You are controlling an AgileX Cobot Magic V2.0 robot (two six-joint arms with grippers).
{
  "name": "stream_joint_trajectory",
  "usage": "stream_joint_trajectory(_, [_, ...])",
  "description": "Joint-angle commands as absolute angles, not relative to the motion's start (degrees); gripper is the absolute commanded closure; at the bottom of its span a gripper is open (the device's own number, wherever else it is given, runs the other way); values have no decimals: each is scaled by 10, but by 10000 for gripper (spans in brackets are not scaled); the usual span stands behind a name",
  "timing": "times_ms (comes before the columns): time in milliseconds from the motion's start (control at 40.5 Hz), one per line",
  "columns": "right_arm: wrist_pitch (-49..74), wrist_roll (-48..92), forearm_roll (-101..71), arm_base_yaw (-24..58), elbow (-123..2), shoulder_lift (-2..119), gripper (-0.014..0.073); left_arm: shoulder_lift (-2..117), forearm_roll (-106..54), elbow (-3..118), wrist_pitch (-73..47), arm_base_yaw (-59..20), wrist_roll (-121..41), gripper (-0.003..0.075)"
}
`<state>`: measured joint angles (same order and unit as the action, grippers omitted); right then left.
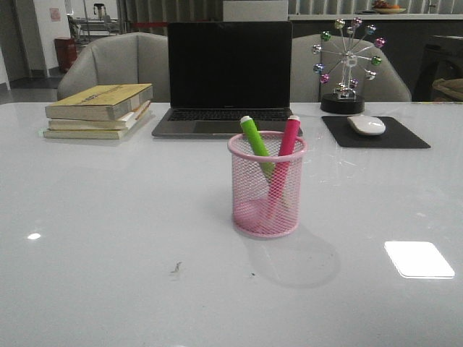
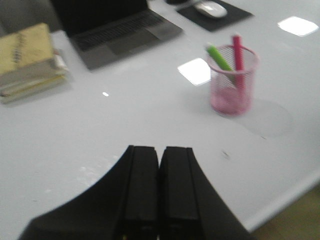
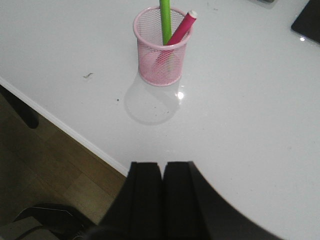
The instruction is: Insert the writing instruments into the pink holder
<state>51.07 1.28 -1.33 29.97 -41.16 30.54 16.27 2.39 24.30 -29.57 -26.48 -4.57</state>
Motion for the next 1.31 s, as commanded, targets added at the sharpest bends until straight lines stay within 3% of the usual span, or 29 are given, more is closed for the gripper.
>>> stream_joint_trajectory(0, [472, 15, -14, 296, -425, 307, 538, 115, 25, 202, -167, -189, -44, 629])
stream_joint_trajectory(173, [472, 15, -14, 296, -425, 307, 538, 52, 14, 112, -84, -96, -44, 629])
stream_joint_trajectory(445, [474, 15, -14, 296, -425, 307, 538, -14, 0, 10, -11, -34, -16, 629])
stream_joint_trajectory(1285, [474, 15, -14, 296, -425, 307, 538, -15, -4, -5, 72, -57, -11, 629])
